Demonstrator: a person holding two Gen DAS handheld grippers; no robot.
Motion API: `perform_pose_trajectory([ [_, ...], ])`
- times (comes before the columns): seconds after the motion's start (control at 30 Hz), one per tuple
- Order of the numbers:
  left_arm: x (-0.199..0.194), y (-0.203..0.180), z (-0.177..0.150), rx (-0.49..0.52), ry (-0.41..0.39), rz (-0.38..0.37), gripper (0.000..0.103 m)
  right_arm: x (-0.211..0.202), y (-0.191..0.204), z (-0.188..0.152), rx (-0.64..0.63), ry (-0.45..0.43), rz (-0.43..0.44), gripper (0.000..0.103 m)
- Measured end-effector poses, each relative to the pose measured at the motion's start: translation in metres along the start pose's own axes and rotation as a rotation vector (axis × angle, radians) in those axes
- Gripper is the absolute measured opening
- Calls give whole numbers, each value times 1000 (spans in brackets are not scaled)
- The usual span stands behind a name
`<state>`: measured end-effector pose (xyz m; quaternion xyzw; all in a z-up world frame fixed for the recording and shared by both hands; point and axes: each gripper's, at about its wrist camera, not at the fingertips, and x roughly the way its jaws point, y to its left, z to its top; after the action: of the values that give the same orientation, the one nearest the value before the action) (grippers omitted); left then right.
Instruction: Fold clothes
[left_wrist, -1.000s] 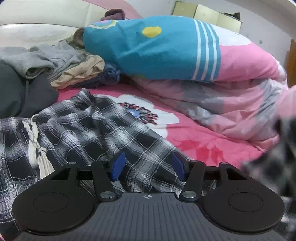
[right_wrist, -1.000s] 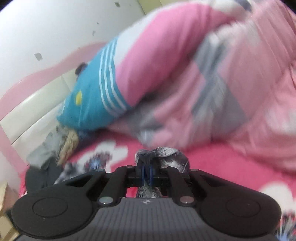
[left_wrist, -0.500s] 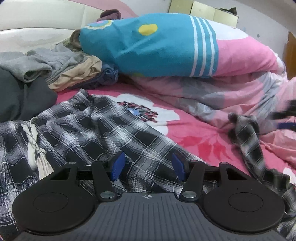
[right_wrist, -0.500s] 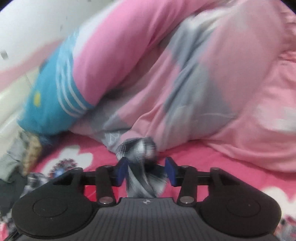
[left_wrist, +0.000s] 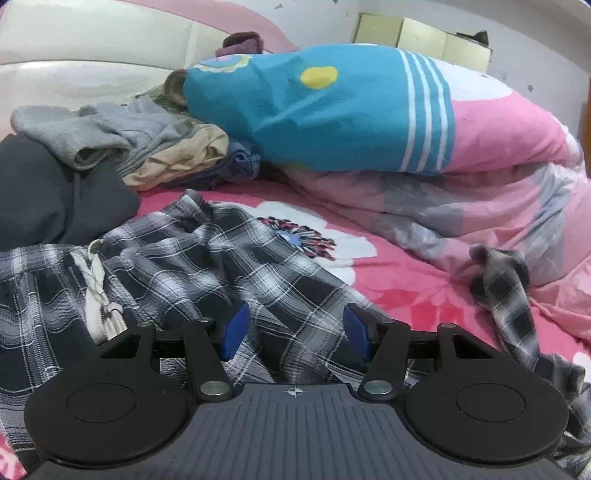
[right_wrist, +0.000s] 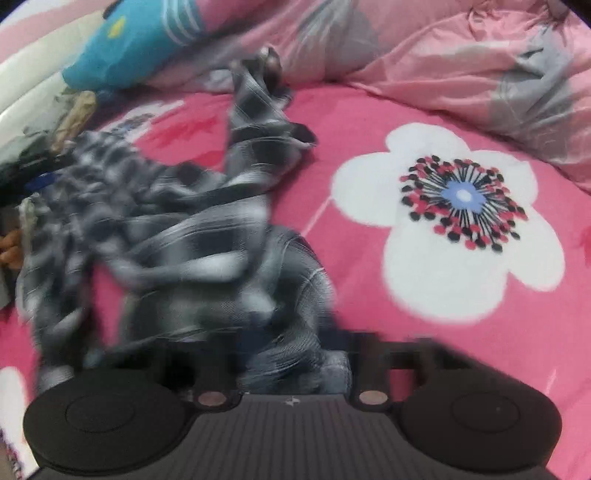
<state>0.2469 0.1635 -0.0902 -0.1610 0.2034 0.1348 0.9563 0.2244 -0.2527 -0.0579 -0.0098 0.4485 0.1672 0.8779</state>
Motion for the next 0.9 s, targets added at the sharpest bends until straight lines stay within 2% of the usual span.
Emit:
perform_pose_trajectory([
  [0.13,-5,3,5,-10,-10,-28,56,-62,9,-35,123,-48,16,14],
  [0.27,-6,3,5,-2,-5,-45,56,-126,6,-87,367,-100,21,14],
  [0.37,-8,5,5,-1,-9,-39,56,-142,7,-124,525,-100,14,14],
  [0.47,-9,8,4,0,-14,-29,57,-141,8,-157,680,-95,34,14],
  [0.7,-10,13,2,15,-11,-22,56,-154,-2,-191,810,-52,53,16],
  [0.77,-12,13,2,22,-12,-28,57,-170,-9,-193,832,-56,30,17],
  [0.8,-12,12,2,28,-15,-31,57,-182,-12,-190,811,-72,-15,19],
  [0.9,-12,8,1,45,-17,-36,57,-215,-22,-168,725,-199,-106,28],
])
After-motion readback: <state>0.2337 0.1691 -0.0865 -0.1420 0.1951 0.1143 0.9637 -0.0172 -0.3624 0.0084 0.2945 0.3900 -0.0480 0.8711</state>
